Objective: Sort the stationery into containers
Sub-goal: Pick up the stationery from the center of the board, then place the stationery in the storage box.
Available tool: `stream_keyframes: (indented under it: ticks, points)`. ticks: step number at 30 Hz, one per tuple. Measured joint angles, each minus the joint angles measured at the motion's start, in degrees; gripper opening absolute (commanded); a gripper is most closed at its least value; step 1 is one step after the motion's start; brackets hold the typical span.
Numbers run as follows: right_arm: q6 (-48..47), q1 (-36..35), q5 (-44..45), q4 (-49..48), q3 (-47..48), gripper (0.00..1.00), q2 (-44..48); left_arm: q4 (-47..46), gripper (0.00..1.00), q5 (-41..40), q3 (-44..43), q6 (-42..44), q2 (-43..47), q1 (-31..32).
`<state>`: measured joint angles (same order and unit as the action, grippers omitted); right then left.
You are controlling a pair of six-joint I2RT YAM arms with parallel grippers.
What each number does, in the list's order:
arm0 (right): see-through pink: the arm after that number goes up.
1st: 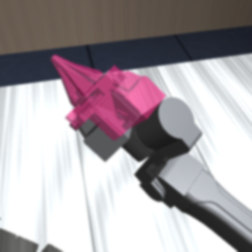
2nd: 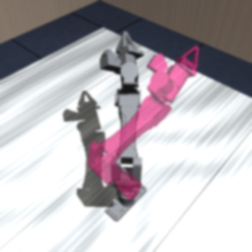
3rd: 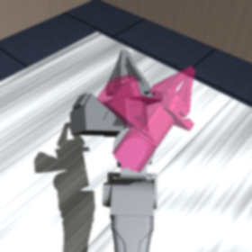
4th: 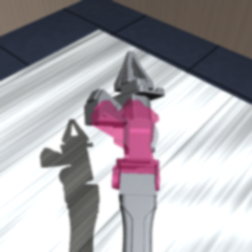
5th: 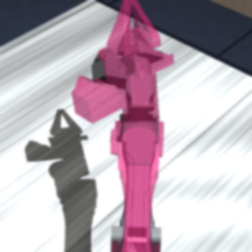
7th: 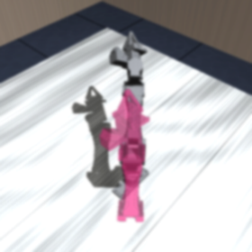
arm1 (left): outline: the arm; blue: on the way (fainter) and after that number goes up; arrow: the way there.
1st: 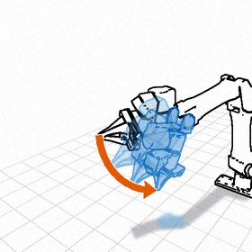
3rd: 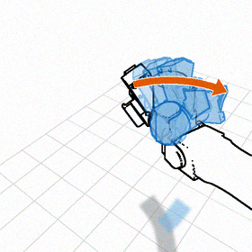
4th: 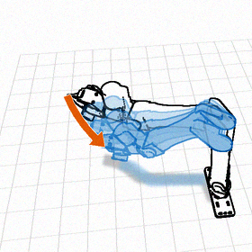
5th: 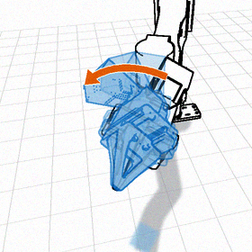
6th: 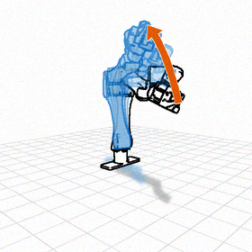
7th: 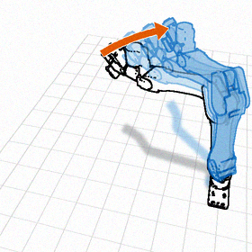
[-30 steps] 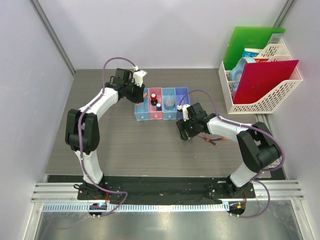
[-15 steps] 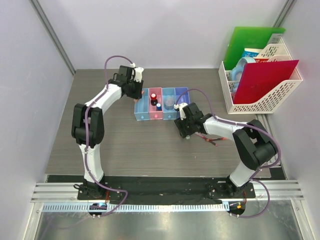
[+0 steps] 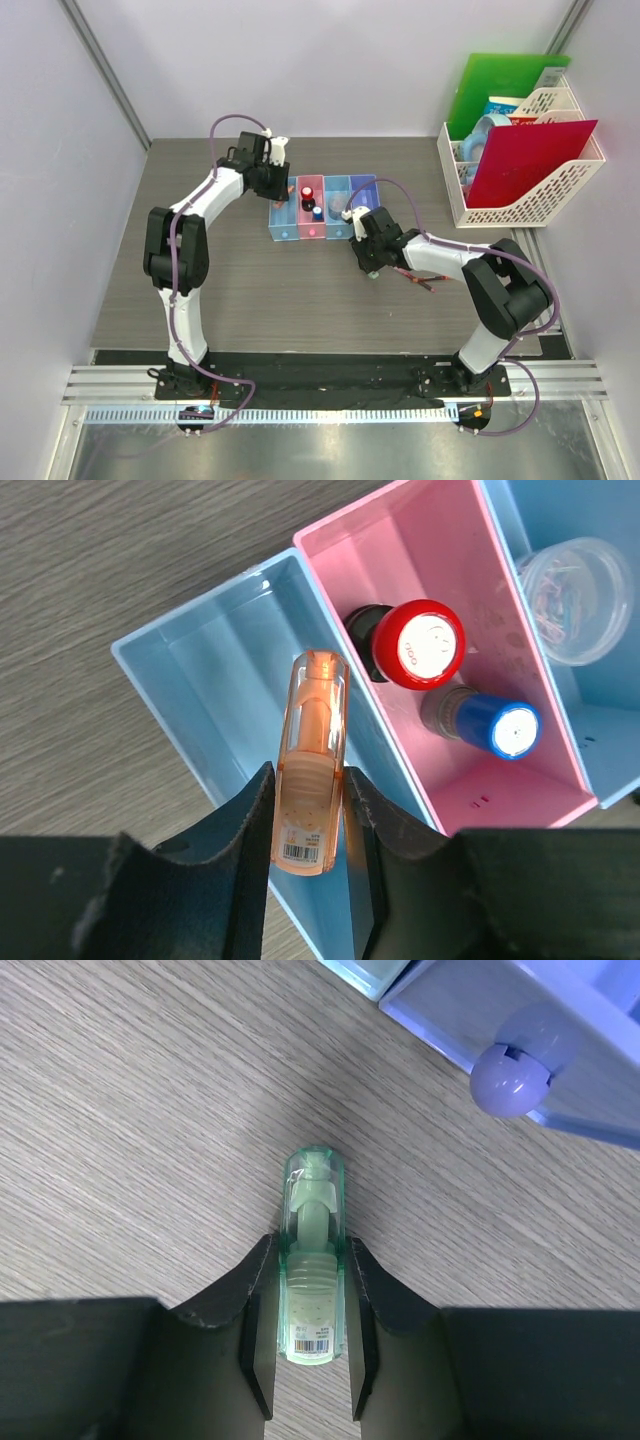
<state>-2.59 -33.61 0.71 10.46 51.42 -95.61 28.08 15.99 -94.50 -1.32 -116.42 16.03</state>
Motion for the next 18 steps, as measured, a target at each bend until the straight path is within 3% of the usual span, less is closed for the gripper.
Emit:
stream_keyframes:
  ticks: [7, 12, 15, 18]
  points:
    - [-1.5, 0.0, -3.3, 3.0, 0.0, 0.01, 1.4, 0.2, 0.5, 2.8, 0.0, -0.7, 0.0, 0.0]
    - [-2.5, 0.0, -9.7, 7.2, 0.7, 0.01, 7.3, 1.4, 0.57, 3.8, 0.0, -1.0, 1.0, 0.0]
    - [-2.7, 0.0, -12.3, 8.5, 4.6, 0.01, 9.8, 2.1, 0.61, 3.8, 0.3, -0.1, 3.9, -0.1]
    - [-2.6, 0.0, -13.5, 8.3, 11.1, 0.01, 9.4, 1.9, 0.73, 3.5, 3.1, 2.2, 10.1, -0.7]
